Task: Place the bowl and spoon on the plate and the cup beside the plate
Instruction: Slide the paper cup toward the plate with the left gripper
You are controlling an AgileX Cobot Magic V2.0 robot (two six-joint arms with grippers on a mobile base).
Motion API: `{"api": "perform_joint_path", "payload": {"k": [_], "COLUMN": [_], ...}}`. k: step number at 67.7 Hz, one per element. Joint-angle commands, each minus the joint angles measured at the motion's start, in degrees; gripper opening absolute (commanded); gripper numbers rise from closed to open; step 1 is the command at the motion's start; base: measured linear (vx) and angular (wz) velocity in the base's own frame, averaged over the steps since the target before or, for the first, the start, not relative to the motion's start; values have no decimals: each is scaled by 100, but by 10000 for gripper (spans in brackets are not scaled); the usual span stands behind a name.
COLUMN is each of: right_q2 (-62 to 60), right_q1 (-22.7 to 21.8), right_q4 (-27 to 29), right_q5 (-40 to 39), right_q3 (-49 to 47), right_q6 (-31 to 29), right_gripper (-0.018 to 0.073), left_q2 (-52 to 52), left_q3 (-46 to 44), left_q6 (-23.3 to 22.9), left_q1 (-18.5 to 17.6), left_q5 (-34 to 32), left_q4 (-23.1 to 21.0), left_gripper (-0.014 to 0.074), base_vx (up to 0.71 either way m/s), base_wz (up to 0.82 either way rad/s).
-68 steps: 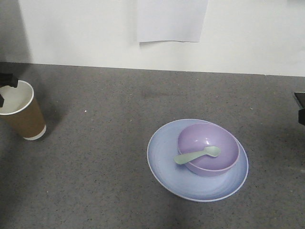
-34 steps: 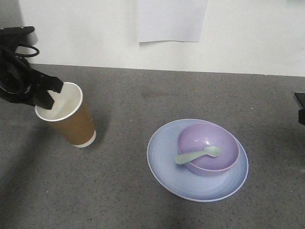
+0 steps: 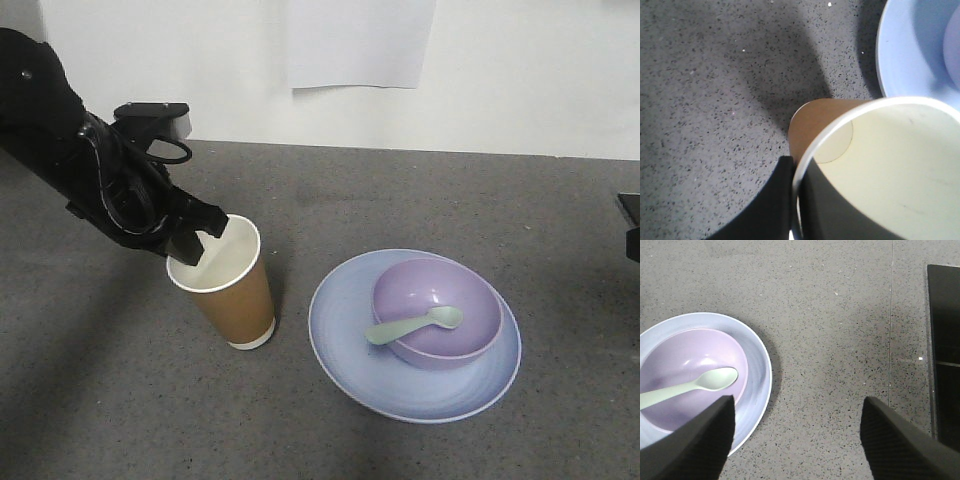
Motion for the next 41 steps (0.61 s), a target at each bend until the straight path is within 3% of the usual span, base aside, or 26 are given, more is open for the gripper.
{"api": "perform_joint_path", "payload": {"k": [1, 29, 41], "right_q2": [-56, -56, -56], "right_q1": [-37, -37, -37], "right_q4": [6, 8, 8], "right_q5": [-297, -306, -300], "right_q3": [-170, -170, -170], "right_q6": [-38, -38, -38], "right_gripper": [506, 506, 506], "left_q2": [-158, 128, 156], "left_q3": [-145, -145, -145], "left_q6": [-49, -1, 3], "left_q1": [-65, -177, -189], "left_q5": [-245, -185, -190], "left_q4": [-249, -326, -329], "left_gripper": [-8, 6, 85], "base_vx": [0, 0, 0], "base_wz": [0, 0, 0]}}
